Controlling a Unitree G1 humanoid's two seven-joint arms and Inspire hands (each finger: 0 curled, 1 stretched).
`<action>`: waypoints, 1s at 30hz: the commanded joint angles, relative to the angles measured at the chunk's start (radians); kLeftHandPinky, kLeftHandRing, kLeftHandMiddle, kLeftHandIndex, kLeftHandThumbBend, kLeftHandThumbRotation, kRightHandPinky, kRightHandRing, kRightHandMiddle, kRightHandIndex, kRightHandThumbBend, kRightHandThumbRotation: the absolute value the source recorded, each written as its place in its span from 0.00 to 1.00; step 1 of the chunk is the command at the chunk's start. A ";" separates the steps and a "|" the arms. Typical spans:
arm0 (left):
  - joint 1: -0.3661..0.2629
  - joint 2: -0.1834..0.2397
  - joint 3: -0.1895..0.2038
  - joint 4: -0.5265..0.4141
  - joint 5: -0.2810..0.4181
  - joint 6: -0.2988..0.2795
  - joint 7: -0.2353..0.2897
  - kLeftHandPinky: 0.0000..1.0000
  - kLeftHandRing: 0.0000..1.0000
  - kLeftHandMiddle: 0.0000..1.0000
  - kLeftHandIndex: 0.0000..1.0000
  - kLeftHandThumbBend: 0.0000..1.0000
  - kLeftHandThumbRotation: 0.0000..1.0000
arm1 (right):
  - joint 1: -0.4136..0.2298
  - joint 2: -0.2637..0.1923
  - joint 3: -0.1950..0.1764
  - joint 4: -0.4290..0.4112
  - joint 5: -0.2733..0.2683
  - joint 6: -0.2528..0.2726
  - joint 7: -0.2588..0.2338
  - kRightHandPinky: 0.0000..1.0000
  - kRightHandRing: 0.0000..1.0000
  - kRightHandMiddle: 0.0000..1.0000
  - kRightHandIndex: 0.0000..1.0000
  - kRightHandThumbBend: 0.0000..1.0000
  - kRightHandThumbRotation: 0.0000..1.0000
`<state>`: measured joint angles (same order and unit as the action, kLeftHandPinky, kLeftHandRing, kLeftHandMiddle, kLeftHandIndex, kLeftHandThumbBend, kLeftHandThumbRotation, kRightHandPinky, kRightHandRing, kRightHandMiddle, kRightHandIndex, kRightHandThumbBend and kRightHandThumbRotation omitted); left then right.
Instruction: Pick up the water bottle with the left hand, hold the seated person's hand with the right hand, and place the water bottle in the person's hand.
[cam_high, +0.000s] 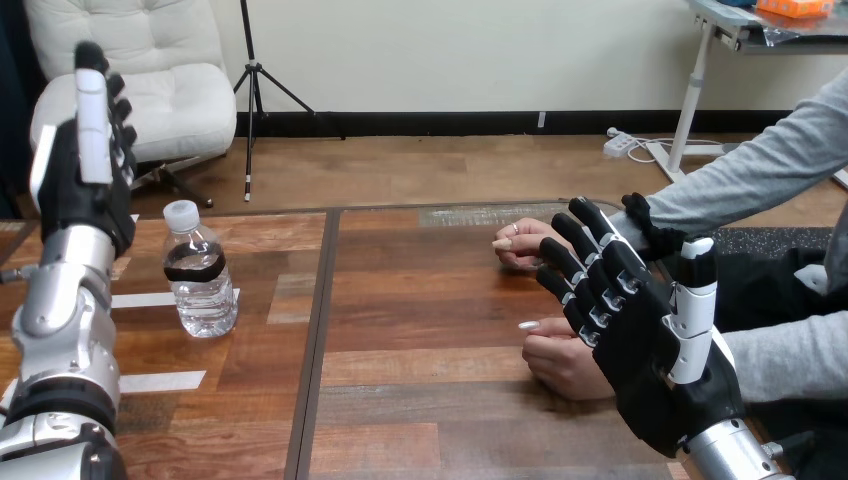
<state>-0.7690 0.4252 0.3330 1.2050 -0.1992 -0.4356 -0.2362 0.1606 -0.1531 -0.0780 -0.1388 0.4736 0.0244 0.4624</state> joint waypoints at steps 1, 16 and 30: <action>-0.102 0.019 -0.006 0.018 0.017 0.014 0.025 1.00 1.00 1.00 1.00 0.76 1.00 | -0.068 0.004 -0.009 -0.022 0.010 -0.017 0.010 1.00 1.00 1.00 1.00 0.96 1.00; -0.121 0.013 -0.014 0.054 0.058 0.066 0.106 1.00 1.00 1.00 1.00 0.67 1.00 | -0.065 0.008 -0.010 -0.026 0.006 -0.018 0.000 1.00 1.00 1.00 1.00 0.97 1.00; -0.133 0.011 -0.014 0.072 0.074 0.107 0.139 1.00 1.00 1.00 1.00 0.66 1.00 | -0.065 0.009 -0.010 -0.029 0.014 -0.012 0.002 1.00 1.00 1.00 1.00 0.97 1.00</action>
<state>-0.7967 0.4247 0.3303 1.2710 -0.1406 -0.3344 -0.1048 0.1604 -0.1527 -0.0784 -0.1388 0.4736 0.0243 0.4608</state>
